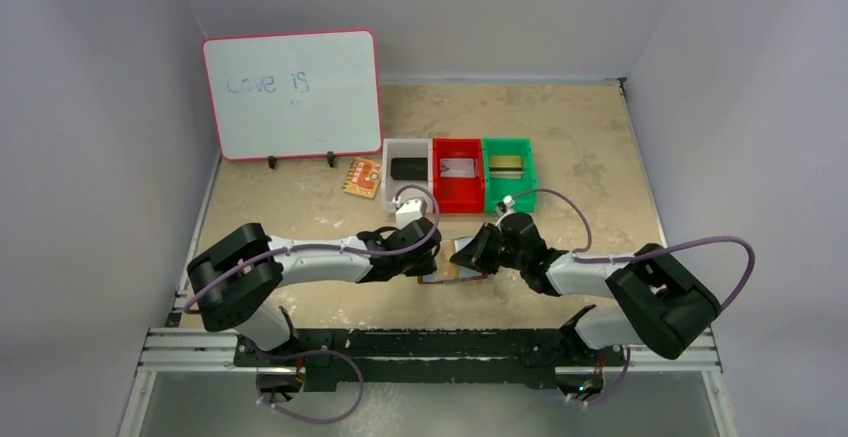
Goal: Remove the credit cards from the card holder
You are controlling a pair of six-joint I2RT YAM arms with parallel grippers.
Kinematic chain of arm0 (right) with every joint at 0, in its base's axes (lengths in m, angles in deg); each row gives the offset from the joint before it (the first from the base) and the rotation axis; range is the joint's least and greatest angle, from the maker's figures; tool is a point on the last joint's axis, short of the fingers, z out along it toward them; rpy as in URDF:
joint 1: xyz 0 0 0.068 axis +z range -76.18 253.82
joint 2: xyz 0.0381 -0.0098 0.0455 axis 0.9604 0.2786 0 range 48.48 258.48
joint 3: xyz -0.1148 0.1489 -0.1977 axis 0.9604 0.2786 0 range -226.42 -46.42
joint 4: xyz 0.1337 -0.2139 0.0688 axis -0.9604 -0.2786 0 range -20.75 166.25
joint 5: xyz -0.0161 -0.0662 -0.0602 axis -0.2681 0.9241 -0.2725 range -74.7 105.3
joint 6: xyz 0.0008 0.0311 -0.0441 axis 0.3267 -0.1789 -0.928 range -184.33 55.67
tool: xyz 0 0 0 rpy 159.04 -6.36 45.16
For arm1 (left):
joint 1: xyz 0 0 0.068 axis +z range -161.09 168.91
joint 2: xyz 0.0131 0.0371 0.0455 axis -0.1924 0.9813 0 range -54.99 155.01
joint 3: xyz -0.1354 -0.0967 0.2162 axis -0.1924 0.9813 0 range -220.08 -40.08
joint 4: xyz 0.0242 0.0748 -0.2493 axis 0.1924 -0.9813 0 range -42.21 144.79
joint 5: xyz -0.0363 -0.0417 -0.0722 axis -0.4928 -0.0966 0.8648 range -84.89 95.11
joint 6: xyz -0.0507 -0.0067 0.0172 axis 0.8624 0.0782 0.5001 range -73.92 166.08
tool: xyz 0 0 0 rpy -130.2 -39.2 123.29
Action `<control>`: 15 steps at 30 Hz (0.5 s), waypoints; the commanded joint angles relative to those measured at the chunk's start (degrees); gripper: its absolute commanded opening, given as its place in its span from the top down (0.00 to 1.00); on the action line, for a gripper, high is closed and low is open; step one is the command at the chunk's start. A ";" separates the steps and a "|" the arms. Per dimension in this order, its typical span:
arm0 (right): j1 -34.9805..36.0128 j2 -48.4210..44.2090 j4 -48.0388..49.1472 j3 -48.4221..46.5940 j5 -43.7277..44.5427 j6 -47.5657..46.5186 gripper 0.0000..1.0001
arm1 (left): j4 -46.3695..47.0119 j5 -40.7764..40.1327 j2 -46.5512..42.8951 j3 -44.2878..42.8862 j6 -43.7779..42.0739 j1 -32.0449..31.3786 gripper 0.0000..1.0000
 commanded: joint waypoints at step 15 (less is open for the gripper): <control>-0.41 -4.12 -3.11 0.43 2.67 0.77 0.92 | -10.79 -5.20 5.70 -4.68 -0.99 0.09 0.90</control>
